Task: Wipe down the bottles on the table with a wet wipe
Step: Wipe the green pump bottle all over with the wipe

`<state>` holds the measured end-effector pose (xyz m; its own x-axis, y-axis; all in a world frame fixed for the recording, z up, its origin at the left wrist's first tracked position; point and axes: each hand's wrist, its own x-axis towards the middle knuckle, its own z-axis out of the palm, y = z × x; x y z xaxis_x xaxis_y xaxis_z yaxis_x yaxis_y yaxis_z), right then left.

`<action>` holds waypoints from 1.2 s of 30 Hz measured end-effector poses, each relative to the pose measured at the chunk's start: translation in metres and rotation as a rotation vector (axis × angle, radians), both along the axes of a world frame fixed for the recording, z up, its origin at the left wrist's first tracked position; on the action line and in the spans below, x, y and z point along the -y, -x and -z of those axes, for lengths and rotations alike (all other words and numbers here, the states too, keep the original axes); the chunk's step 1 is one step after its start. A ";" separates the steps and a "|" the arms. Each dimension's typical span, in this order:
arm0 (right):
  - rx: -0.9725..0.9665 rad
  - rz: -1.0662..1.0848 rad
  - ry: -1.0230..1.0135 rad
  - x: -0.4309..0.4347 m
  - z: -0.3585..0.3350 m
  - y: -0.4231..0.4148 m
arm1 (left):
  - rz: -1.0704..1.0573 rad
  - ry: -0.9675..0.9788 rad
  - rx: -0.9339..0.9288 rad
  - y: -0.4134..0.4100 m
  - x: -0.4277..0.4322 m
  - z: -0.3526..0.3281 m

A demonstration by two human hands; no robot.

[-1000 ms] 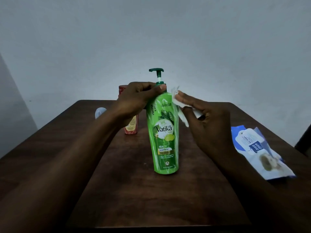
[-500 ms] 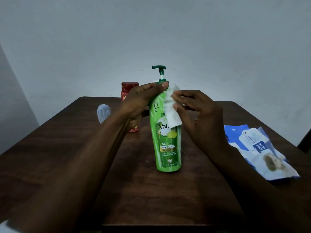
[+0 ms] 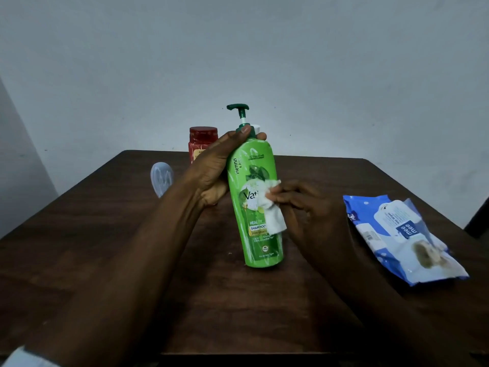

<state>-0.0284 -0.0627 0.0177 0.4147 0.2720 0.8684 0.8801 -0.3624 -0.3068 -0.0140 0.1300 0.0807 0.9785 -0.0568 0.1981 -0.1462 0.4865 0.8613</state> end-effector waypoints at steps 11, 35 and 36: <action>-0.025 -0.026 0.123 0.018 0.021 0.017 | 0.012 0.050 0.009 -0.007 -0.005 0.007; 0.082 0.101 -0.049 -0.034 -0.071 -0.021 | 0.188 0.200 -0.013 -0.004 0.009 0.009; 0.119 0.121 -0.035 -0.037 -0.067 -0.017 | 0.195 0.222 -0.013 -0.004 0.008 0.010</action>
